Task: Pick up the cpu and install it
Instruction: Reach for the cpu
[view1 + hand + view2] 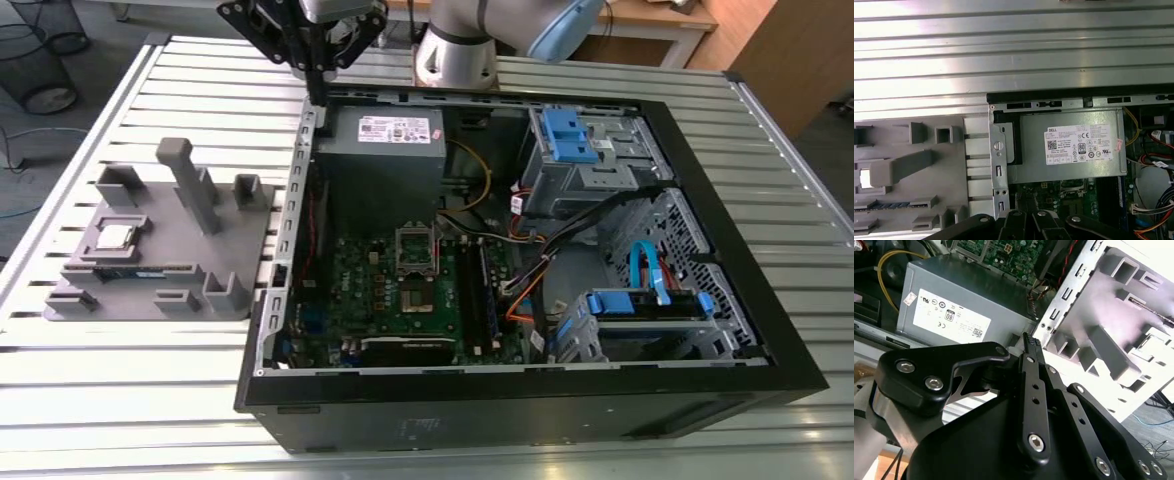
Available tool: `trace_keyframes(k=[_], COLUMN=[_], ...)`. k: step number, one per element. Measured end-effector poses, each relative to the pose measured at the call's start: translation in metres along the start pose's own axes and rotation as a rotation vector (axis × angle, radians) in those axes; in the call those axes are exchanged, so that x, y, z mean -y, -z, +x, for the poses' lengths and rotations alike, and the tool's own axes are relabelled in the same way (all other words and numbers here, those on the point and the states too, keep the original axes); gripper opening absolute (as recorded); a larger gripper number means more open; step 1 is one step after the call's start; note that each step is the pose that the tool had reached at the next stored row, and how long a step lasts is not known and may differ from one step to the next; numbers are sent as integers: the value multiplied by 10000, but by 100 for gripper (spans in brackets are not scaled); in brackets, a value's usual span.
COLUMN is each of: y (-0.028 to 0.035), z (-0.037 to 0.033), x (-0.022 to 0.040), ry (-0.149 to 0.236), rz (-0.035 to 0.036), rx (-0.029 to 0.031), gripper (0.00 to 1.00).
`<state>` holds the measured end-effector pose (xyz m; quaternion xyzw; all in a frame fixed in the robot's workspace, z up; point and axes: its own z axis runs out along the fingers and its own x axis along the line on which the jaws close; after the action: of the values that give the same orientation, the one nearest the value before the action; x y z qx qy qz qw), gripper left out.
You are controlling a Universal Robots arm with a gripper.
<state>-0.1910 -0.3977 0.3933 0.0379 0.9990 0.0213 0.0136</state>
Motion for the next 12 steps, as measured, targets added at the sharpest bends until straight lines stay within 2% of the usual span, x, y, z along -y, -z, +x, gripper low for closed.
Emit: trace_keyframes(k=[6,12], y=[3,3], z=[102,114], x=[8,9], ry=[0,1], rz=[0,0], rx=[0,0], gripper=[11,11])
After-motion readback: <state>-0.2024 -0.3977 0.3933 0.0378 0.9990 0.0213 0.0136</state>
